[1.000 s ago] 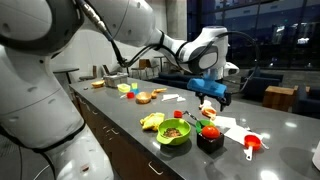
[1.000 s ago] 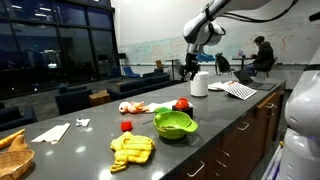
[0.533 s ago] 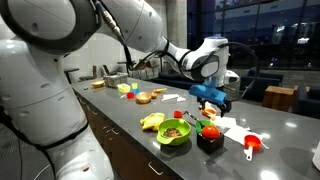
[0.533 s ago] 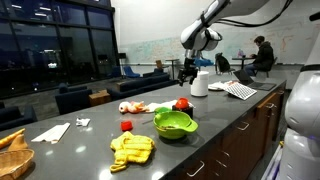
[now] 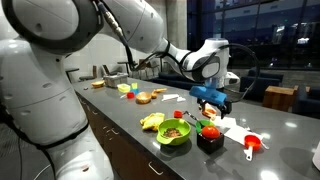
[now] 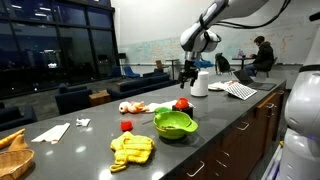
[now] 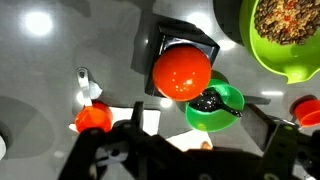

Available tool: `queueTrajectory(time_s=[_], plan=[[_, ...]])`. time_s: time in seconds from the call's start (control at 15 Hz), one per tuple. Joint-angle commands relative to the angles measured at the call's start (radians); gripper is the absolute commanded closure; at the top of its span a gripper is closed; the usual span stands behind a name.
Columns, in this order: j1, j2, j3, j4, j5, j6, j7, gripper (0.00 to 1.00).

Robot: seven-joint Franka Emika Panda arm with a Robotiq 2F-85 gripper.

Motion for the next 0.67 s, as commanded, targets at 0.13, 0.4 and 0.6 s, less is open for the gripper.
queueTrajectory(time_s=[0.13,0.4,0.6], plan=[[-0.011,0.056,0.02,0.047,-0.026,-0.094,0.004,0.0],[-0.009,0.091,0.036,0.08,-0.041,-0.168,-0.008,0.0],[-0.007,0.117,0.05,0.109,-0.04,-0.185,-0.018,0.0]])
